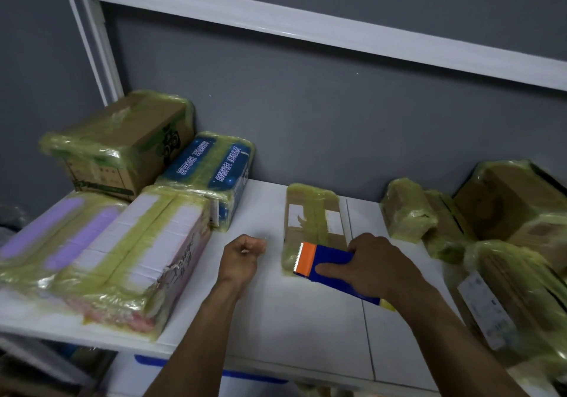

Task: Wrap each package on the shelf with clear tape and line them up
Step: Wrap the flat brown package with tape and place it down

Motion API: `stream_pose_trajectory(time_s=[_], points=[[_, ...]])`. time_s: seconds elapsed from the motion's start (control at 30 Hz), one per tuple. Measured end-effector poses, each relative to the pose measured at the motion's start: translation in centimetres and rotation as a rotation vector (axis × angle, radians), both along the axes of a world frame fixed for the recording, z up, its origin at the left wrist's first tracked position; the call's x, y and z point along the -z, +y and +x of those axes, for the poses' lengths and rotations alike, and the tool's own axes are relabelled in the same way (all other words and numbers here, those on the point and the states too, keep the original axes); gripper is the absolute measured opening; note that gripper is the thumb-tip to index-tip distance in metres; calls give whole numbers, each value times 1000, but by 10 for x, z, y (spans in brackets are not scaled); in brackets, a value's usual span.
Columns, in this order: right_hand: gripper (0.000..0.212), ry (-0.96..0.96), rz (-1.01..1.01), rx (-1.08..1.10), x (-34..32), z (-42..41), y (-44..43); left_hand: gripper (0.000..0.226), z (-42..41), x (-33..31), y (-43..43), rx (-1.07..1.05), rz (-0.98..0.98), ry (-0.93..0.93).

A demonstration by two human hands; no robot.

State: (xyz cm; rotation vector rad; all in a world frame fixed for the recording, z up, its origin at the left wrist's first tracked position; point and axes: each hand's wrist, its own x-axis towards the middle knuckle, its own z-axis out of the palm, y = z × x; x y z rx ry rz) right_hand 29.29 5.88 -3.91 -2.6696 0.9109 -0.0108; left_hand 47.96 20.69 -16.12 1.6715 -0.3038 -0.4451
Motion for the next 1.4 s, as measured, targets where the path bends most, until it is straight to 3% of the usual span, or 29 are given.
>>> stream_pose_trajectory(time_s=[0.43, 0.6, 0.83, 1.1, 1.23, 1.33, 1.4], points=[[81, 203, -102, 33, 2, 23, -18, 11, -10, 15, -21, -53, 15, 14], [90, 242, -44, 79, 9, 24, -31, 10, -15, 22, -30, 35, 3, 17], [81, 228, 20, 79, 11, 24, -37, 4, -20, 23, -37, 79, 33, 68], [75, 224, 21, 61, 13, 25, -38, 38, -26, 26, -46, 21, 180, -18], [77, 224, 20, 64, 16, 23, -40, 57, -24, 21, -46, -29, 139, -2], [78, 218, 29, 70, 17, 24, -42, 39, -29, 23, -42, -57, 107, -99], [72, 203, 23, 55, 19, 23, -42, 26, -33, 27, -41, 55, 98, -156]])
